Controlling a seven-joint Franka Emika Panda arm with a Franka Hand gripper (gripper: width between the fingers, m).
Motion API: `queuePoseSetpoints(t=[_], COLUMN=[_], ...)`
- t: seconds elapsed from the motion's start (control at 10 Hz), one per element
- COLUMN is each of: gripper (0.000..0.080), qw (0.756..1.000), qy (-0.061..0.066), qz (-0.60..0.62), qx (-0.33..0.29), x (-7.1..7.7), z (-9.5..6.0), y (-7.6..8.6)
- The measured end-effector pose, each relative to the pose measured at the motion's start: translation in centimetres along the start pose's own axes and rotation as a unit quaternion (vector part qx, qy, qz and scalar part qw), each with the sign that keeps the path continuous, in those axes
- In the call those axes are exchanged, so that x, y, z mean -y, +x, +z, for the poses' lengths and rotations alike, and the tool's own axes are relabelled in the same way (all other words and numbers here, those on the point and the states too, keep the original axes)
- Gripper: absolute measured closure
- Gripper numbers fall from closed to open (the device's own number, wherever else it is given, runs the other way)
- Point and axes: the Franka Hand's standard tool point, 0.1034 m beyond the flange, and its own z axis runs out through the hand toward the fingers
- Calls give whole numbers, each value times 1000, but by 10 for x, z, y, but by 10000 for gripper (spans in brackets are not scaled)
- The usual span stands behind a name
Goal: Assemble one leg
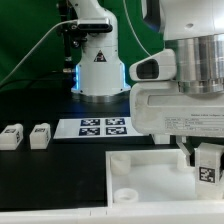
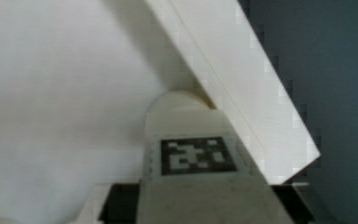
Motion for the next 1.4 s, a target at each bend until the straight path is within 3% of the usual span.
queuePoseSetpoints(t=[0.1, 0.2, 0.3, 0.7, 0.8, 0.9, 1.0, 1.1, 1.3, 1.4], gripper=[506, 506, 501, 499, 398, 398, 261, 184, 157, 151], qw=[996, 980, 967, 967, 967, 967, 967, 967, 967, 951], qy=[6, 24, 34, 34, 34, 34, 34, 34, 34, 38], qz=[86, 196, 254, 254, 254, 254, 254, 254, 254, 307], qx=[0, -4, -7, -7, -7, -7, -7, -7, -7, -7], x=[0, 1, 2, 2, 2, 2, 2, 2, 2, 1], z=[0, 2, 2, 2, 2, 2, 2, 2, 2, 3], y=[-1, -1, -2, -2, -2, -2, -2, -2, -2, -1])
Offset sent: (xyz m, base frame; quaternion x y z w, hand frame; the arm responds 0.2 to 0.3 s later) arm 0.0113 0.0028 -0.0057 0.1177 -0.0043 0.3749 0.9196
